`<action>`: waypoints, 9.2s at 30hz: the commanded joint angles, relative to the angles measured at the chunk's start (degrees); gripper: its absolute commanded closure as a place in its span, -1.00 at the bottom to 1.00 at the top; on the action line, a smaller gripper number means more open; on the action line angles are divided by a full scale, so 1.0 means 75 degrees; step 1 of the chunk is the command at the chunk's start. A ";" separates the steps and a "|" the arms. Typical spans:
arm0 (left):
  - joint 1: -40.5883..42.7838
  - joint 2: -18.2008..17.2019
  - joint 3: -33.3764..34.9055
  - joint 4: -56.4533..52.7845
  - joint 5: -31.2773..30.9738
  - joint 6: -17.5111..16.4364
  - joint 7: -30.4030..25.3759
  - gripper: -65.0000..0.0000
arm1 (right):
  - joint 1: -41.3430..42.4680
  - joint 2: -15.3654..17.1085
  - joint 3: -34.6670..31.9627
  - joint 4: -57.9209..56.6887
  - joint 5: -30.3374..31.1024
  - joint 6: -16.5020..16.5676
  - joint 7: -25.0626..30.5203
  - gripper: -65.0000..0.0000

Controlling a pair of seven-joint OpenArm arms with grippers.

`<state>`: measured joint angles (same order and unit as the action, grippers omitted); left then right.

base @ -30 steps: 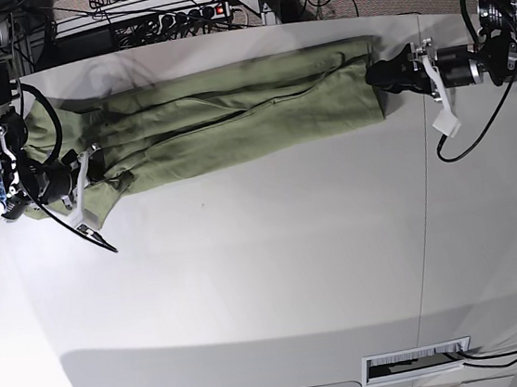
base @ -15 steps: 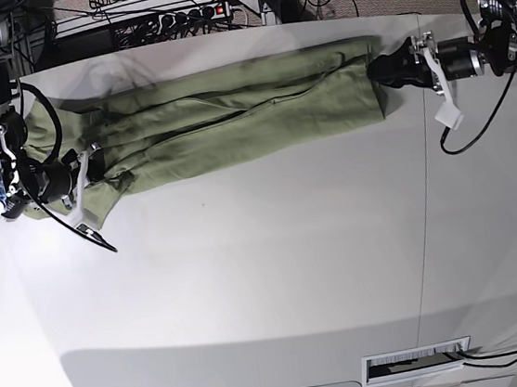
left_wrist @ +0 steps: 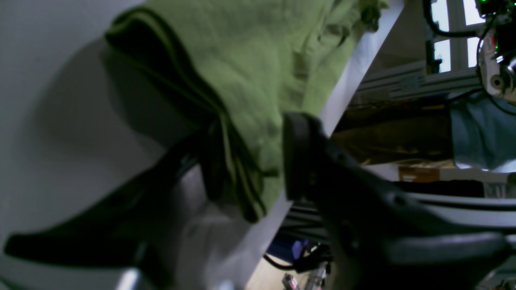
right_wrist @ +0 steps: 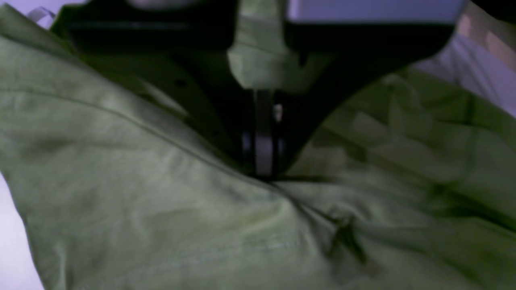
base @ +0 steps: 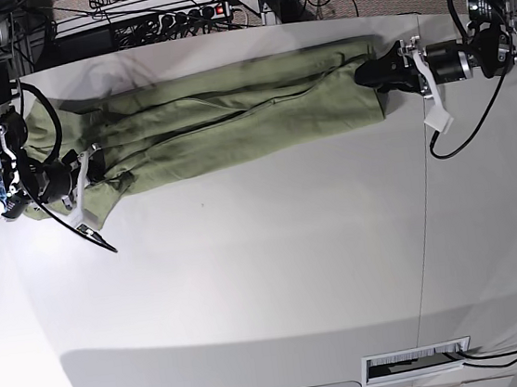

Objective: Fold the T-shirt properly
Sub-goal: 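Lift the strip end with the left gripper and fold it toward the right gripper, then grasp the folded layers with both grippers and push them together, then lift the shirt bundle with both grippers and fold it over again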

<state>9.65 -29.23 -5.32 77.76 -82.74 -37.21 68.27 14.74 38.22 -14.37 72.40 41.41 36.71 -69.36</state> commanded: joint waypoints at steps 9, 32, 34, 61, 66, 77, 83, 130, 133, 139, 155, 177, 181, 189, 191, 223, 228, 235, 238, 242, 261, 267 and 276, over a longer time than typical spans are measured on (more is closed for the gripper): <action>0.0111 -0.0187 0.0119 0.1262 -0.0099 -0.0372 0.0580 1.00 | 0.0003 0.0073 -0.0026 -0.0009 -0.0178 -0.0038 -0.0093 1.00; -0.0248 -0.1139 -0.0431 0.4086 0.0175 -0.0372 0.0251 1.00 | 0.0003 -0.1824 -0.0026 0.0000 0.0099 -0.0035 -0.0152 1.00; -0.0248 -0.1137 -0.0431 0.4424 0.0204 -0.0372 0.0230 1.00 | 0.0003 -0.1859 -0.0026 0.0000 0.0102 -0.0035 -0.0169 1.00; -0.0254 0.2002 -0.0408 0.4249 0.1792 -0.0372 -0.1300 1.00 | 0.0003 -0.1856 -0.0026 0.0493 0.0166 -0.0035 -0.0323 1.00; -0.0254 0.2235 -0.0408 0.3491 0.2011 -0.0372 -0.1862 1.00 | 0.0003 -0.1853 -0.0026 0.0493 0.0163 -0.0035 -0.0323 1.00; -0.0254 0.2774 0.0449 0.2908 0.1918 -0.0372 -0.1856 0.97 | 0.0009 -0.1856 -0.0026 0.0504 0.0166 -0.0035 -0.0297 1.00; -0.0370 0.2900 0.1137 0.2908 0.2745 -0.0372 -0.2369 0.47 | 0.0009 -0.1853 -0.0026 0.0504 0.0166 -0.0035 -0.0300 1.00; -0.0781 0.2524 0.1195 0.1361 0.6350 -0.0372 -0.3829 1.00 | -0.0629 -0.0309 0.2081 0.1818 0.0201 -0.0017 -0.0606 0.19; -0.0778 0.2521 0.1195 0.1361 0.6350 -0.0372 -0.3826 1.00 | -0.0603 -0.0309 0.2081 0.1387 0.0134 -0.0023 -0.0338 0.19; -0.0778 0.2521 0.1195 0.1361 0.6347 -0.0372 -0.3826 1.00 | -0.0557 -0.0312 0.2078 0.0265 0.0568 -0.0017 -0.0385 0.18; -0.0781 0.2521 0.2349 0.1361 0.6956 -0.0372 -0.3975 1.00 | -0.0551 -0.1405 0.2060 -0.0271 0.1670 0.0015 -0.0449 0.29; -0.0889 0.3042 0.2343 0.1361 0.7726 -0.0372 -0.4893 1.00 | -0.0595 -0.1003 0.2288 0.2570 0.2416 0.0245 -0.1169 1.00; -0.0909 0.3611 0.2343 0.1361 0.7854 -0.0372 -0.4881 1.00 | -0.0595 -0.1434 0.2282 0.2792 0.2422 0.0286 -0.1064 1.00; -0.0909 0.4162 0.2390 0.1361 0.8297 -0.0372 -0.4747 1.00 | -0.0612 -0.2579 0.2273 0.2792 0.2527 0.0300 -0.1035 1.00; -0.0944 0.4074 0.2387 0.1364 0.8297 -0.0372 -0.4470 1.00 | -0.0609 -0.2617 0.2273 0.2792 0.2500 0.0300 -0.1032 1.00; -0.0356 0.1722 0.2387 0.3118 0.8005 0.0361 -0.2856 1.00 | -0.0565 -0.0119 0.2282 0.2783 -0.0012 0.0277 -0.0262 0.26; -0.0356 0.1719 0.2387 0.3060 0.8510 0.0373 -0.3107 1.00 | -0.0568 -0.0102 0.2282 0.2317 -0.0125 0.0280 0.0280 0.26; -0.0350 0.1719 0.2387 0.2751 0.8839 0.0388 -0.3491 1.00 | -0.0420 -0.0207 0.2264 0.0621 0.0236 0.0318 0.1221 0.26; -0.0356 0.1719 0.2387 0.2751 0.8807 0.0385 -0.3579 1.00 | -0.0420 -0.0399 0.2264 0.0251 0.0481 0.0439 0.1311 0.23; -0.0356 0.1719 0.2387 0.2751 0.8810 0.0364 -0.3573 1.00 | -0.0420 -0.0664 0.2259 -0.0312 0.0472 0.0439 0.1807 0.23; -0.0353 0.1725 0.2390 0.2751 0.8810 0.0367 -0.4086 1.00 | -0.0423 -0.1431 0.2270 -0.0699 0.1970 0.0439 0.0807 1.00; -0.0361 0.1999 0.2393 0.2323 0.8816 0.0391 -0.4418 1.00 | -0.0472 -0.1463 0.2282 0.0664 0.3366 0.0439 -0.0388 1.00; -0.0382 0.2999 0.2393 0.1163 0.9305 0.0312 -0.4884 1.00 | -0.1139 -0.1824 0.2273 0.3366 0.2693 0.0439 -0.0111 1.00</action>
<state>6.52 -6.42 12.38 86.59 -15.57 -34.81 28.40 5.15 24.12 2.48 96.53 59.88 39.92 -71.96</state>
